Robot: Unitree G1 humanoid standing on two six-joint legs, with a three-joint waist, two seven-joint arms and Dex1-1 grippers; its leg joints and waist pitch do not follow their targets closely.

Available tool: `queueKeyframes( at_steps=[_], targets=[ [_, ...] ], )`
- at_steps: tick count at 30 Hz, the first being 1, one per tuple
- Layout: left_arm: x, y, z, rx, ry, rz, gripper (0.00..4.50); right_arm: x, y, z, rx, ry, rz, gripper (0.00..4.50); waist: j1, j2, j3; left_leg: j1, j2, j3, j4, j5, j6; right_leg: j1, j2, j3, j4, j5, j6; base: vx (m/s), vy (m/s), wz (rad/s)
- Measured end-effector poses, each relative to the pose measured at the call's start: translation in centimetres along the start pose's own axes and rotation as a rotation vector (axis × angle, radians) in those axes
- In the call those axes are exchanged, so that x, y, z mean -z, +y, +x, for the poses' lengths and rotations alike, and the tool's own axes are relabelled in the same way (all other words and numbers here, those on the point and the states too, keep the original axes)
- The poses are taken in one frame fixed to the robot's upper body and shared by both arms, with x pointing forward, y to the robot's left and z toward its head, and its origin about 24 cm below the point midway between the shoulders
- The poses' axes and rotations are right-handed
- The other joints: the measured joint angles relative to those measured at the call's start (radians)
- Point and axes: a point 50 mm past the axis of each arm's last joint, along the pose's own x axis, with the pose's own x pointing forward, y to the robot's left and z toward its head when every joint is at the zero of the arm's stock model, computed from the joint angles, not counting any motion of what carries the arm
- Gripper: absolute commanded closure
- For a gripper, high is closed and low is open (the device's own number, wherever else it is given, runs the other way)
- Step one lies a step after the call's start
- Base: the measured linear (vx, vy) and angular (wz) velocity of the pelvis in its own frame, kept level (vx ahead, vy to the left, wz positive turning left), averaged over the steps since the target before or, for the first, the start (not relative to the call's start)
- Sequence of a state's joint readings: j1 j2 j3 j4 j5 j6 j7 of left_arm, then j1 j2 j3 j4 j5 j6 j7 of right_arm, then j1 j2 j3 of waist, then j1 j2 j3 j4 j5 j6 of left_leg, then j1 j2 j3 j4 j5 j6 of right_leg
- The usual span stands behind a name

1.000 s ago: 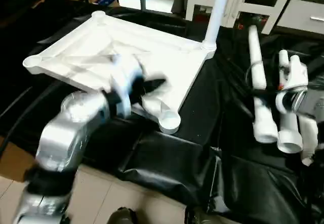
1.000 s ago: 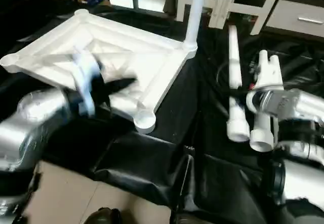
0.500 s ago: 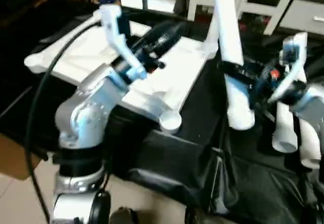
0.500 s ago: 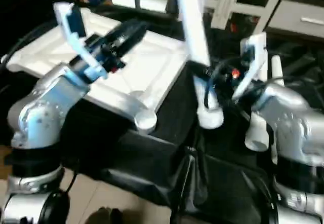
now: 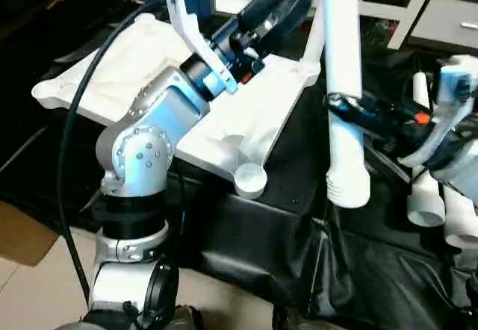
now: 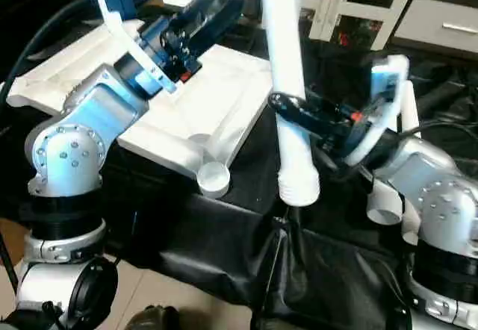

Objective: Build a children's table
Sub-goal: Pick table leg

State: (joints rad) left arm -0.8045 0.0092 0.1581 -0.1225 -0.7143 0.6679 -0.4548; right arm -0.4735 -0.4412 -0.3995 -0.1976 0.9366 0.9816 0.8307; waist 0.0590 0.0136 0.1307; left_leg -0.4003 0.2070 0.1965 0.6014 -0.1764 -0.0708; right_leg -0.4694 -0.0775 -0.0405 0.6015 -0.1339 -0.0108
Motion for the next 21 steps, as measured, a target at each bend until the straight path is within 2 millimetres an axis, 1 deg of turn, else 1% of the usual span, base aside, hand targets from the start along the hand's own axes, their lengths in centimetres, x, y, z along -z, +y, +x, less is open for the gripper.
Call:
queueKeyframes(
  at_steps=[3,6,9,13,14,18,21],
  targets=[
    [-0.3,0.2,-0.2,0.003,-0.020,-0.023,0.76,-0.6,0.3,-0.2,-0.053,-0.046,0.059,2.75,0.001,0.000,0.000,-0.001,0.000,0.000,0.000,0.000,0.000,0.000,0.000,0.000,-0.001,0.000,0.000,0.000,0.000,0.00],
    [-0.7,0.4,-0.6,0.005,-0.046,-0.053,0.73,-1.0,0.5,-0.4,-0.093,-0.072,0.092,2.75,0.002,0.000,0.000,-0.001,0.000,0.000,0.000,0.000,0.001,0.000,0.000,0.000,-0.002,0.000,0.000,0.000,0.000,0.00],
    [-1.1,0.4,-0.9,0.035,-0.065,-0.114,0.73,-1.0,0.6,-0.4,-0.117,-0.074,0.120,2.75,0.003,0.000,0.000,-0.002,0.000,0.000,0.000,0.000,0.001,0.000,0.000,0.000,-0.002,0.000,0.000,0.000,0.000,0.00],
    [-1.3,0.3,-1.0,0.060,-0.067,-0.147,0.73,-1.1,0.8,-0.4,-0.130,-0.064,0.133,2.75,0.004,0.000,0.000,-0.002,0.000,0.000,-0.001,0.000,0.001,0.000,0.000,0.000,-0.003,0.000,0.000,0.000,0.000,0.00],
    [-1.4,0.3,-1.1,0.058,-0.066,-0.141,0.73,-1.1,0.7,-0.4,-0.113,-0.056,0.127,2.75,0.004,0.000,0.000,-0.002,0.000,0.000,-0.001,0.000,0.001,0.000,0.000,0.000,-0.003,0.000,0.000,0.000,0.000,0.00],
    [-1.7,0.9,-0.8,0.002,-0.059,-0.096,0.73,-0.6,-0.3,0.3,0.077,0.048,0.026,2.75,0.002,0.000,0.000,-0.002,0.000,0.000,-0.002,0.000,0.000,0.000,0.000,0.000,-0.005,0.001,0.002,0.000,0.000,0.00],
    [-1.5,1.2,-0.8,-0.034,-0.040,-0.080,0.73,-0.3,-0.6,0.9,0.138,0.079,-0.036,2.75,0.002,0.000,0.000,-0.002,0.000,0.000,-0.003,0.000,0.000,0.000,0.000,0.000,-0.006,0.001,0.002,0.000,0.000,0.00]
  ],
)
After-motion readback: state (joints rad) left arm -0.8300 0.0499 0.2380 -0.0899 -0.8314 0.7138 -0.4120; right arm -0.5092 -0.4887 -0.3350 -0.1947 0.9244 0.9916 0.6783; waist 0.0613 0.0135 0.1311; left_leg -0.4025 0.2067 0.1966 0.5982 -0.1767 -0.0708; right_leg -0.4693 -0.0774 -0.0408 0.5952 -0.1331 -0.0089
